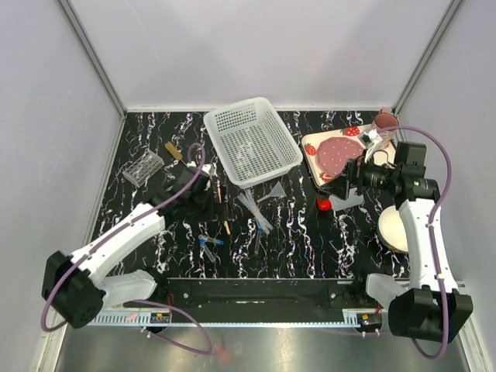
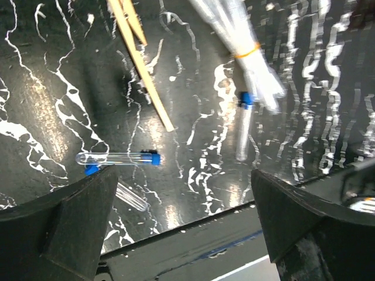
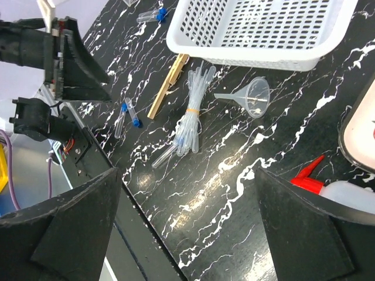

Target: Organize the chemistry lab equipment

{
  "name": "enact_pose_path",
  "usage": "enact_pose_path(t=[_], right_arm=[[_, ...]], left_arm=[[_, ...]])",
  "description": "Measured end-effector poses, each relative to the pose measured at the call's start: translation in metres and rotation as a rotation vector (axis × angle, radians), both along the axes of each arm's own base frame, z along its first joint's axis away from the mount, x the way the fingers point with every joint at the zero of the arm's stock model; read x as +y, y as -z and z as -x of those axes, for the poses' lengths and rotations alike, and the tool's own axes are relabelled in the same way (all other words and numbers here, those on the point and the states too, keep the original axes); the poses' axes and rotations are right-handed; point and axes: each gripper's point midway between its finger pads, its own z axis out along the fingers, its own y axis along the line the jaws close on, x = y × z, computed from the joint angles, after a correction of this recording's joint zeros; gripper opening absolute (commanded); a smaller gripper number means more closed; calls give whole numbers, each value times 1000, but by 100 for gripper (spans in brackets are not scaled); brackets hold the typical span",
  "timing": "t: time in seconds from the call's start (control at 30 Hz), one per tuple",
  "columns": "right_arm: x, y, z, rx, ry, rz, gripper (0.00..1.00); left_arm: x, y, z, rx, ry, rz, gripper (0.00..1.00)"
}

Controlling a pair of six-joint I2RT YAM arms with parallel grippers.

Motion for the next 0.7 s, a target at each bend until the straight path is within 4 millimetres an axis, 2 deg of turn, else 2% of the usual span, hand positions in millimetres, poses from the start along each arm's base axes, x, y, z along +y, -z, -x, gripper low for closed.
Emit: enact_pose_path(t=[0.13, 0.27, 0.53, 0.7], right_arm=[[1, 12, 9, -2, 1, 2, 100], [1, 18, 11, -25, 7, 10, 100], [-2, 45, 9, -3, 24, 18, 100], [-3, 55, 7, 12, 35, 27, 100]], left_arm=[[2, 29, -4, 55, -15, -103, 97], [4, 46, -12, 76, -46, -154, 94], [5, 61, -30, 63, -137, -191, 93], [1, 60, -42, 38, -188, -167, 91]])
